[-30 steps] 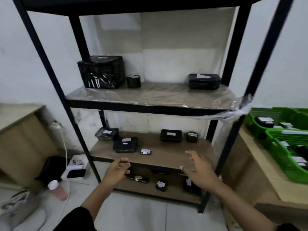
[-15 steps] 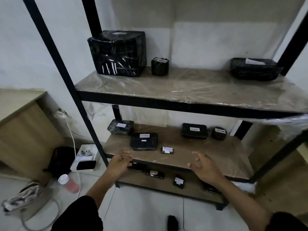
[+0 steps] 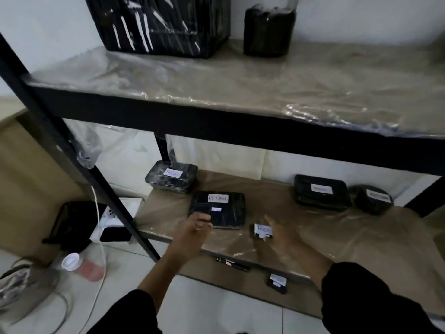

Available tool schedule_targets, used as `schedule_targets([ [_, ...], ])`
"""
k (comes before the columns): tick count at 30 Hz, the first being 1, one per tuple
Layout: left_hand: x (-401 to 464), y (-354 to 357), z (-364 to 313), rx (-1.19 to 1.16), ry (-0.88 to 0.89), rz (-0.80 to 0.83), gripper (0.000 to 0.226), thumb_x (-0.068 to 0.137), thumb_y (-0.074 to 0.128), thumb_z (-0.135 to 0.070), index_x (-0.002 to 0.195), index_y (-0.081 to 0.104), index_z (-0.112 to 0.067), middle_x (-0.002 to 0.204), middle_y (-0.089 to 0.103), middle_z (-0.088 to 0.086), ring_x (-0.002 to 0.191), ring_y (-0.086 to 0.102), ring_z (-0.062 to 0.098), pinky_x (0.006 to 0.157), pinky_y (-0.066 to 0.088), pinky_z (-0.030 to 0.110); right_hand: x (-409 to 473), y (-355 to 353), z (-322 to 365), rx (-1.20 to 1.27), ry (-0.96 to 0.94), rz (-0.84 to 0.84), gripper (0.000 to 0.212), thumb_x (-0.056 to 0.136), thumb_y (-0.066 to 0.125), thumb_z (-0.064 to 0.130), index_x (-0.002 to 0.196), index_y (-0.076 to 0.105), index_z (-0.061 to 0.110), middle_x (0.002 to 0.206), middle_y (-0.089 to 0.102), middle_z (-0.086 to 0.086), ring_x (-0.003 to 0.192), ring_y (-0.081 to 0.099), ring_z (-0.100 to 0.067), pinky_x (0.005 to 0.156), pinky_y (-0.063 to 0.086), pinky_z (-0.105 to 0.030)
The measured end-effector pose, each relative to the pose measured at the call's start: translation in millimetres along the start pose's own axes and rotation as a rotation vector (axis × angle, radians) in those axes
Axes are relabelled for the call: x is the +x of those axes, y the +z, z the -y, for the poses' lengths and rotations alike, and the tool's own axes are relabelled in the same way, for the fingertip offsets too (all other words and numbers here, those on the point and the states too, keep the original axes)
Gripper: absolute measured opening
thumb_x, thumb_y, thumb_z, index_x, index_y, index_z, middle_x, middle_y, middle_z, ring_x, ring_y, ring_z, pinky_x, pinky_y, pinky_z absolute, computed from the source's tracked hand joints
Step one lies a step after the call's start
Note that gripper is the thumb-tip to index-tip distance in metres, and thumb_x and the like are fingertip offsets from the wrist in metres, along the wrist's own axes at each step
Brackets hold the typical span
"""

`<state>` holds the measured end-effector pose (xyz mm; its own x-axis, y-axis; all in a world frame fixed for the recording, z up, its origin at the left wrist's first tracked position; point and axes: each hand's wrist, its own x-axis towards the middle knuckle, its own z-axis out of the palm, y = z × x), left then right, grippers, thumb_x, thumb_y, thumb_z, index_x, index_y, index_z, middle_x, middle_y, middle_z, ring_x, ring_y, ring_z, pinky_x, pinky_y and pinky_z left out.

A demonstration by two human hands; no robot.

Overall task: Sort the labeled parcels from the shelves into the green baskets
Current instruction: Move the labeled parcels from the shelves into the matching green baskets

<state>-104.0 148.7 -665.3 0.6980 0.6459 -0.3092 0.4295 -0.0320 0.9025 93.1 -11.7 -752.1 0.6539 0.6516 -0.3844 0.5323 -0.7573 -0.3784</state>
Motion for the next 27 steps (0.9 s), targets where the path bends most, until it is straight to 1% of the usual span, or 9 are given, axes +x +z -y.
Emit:
schedule_targets([
  [4,10.9,0.4,15.3,-0.014,-0.045,-0.001,0.018,0.091,0.054,-0.006,0.09,0.055,-0.024,0.092,0.058,0.007,0.087,0.059,0.025,0.07,0.046,0.03,11.1,25.0,-12.3,-0.165,0.015,-0.057,0.06,0.089,0.057,0.028,0.143,0.032,0.021,0.148,0.037,-0.003,0.134,0.037,-0.023,0.109,0.031,-0.034],
  [8,11.6,-0.7,15.0,-0.046,-0.086,-0.009,0.022,0.092,0.05,0.001,0.087,0.054,-0.021,0.088,0.055,0.01,0.077,0.057,0.022,0.065,0.045,0.029,4.1,26.9,-14.1,-0.164,-0.005,-0.137,0.05,0.087,0.062,0.029,0.133,0.045,0.021,0.138,0.047,-0.002,0.125,0.046,-0.021,0.101,0.038,-0.03],
  [10,7.1,-2.2,10.2,-0.066,-0.095,-0.007,0.022,0.092,0.048,0.002,0.088,0.054,-0.019,0.087,0.054,0.012,0.072,0.057,0.02,0.064,0.045,0.029,-5.1,20.0,-11.3,-0.014,0.031,-0.146,0.048,0.083,0.067,0.031,0.127,0.053,0.015,0.129,0.057,-0.005,0.117,0.054,-0.023,0.095,0.044,-0.03],
  [12,-3.0,-4.1,-0.1,-0.071,-0.098,0.007,0.02,0.092,0.049,0.001,0.088,0.054,-0.017,0.086,0.055,0.011,0.07,0.057,0.019,0.06,0.046,0.024,-21.6,4.2,-5.2,0.27,0.066,-0.214,0.042,0.078,0.073,0.028,0.114,0.063,0.01,0.111,0.067,-0.007,0.1,0.063,-0.022,0.08,0.049,-0.028],
  [15,-25.9,-9.0,-21.7,-0.067,-0.081,0.055,0.015,0.09,0.053,-0.001,0.089,0.055,-0.017,0.087,0.059,0.009,0.077,0.058,0.022,0.063,0.047,0.024,-64.5,-36.0,15.2,0.619,-0.008,-0.367,0.021,0.077,0.075,0.016,0.097,0.067,0.015,0.087,0.07,0.002,0.078,0.064,-0.015,0.059,0.044,-0.012],
  [18,-62.2,-14.7,-52.6,-0.044,-0.019,0.099,0.014,0.078,0.061,-0.015,0.09,0.057,-0.02,0.088,0.064,0.005,0.089,0.059,0.027,0.077,0.046,0.036,-126.8,-83.5,37.3,0.666,-0.182,-0.511,0.031,0.075,0.076,0.015,0.102,0.066,0.026,0.089,0.067,0.013,0.077,0.063,0.0,0.066,0.046,-0.008],
  [21,-103.9,-18.8,-80.4,-0.038,0.049,0.114,0.014,0.08,0.059,-0.018,0.093,0.057,-0.017,0.087,0.066,0.004,0.09,0.062,0.026,0.083,0.048,0.035,-189.1,-118.4,50.2,0.456,-0.376,-0.639,0.045,0.071,0.079,0.017,0.114,0.065,0.025,0.093,0.058,0.008,0.087,0.057,-0.001,0.073,0.042,-0.005],
  [24,-143.9,-21.4,-102.4,-0.053,0.067,0.157,0.012,0.095,0.047,-0.01,0.102,0.057,-0.013,0.09,0.066,0.003,0.082,0.064,0.017,0.067,0.049,0.016,-240.7,-138.4,59.7,0.385,-0.464,-0.656,0.051,0.074,0.079,0.017,0.122,0.062,0.019,0.1,0.056,0.004,0.09,0.056,-0.001,0.074,0.043,-0.005],
  [27,-187.9,-21.4,-120.8,-0.081,0.099,0.186,0.013,0.095,0.048,-0.014,0.099,0.06,-0.018,0.087,0.069,-0.003,0.08,0.065,0.013,0.061,0.045,0.016,-294.5,-148.0,70.4,0.422,-0.471,-0.648,0.05,0.073,0.08,0.019,0.12,0.063,0.022,0.099,0.058,0.008,0.092,0.056,0.0,0.073,0.044,-0.007],
])
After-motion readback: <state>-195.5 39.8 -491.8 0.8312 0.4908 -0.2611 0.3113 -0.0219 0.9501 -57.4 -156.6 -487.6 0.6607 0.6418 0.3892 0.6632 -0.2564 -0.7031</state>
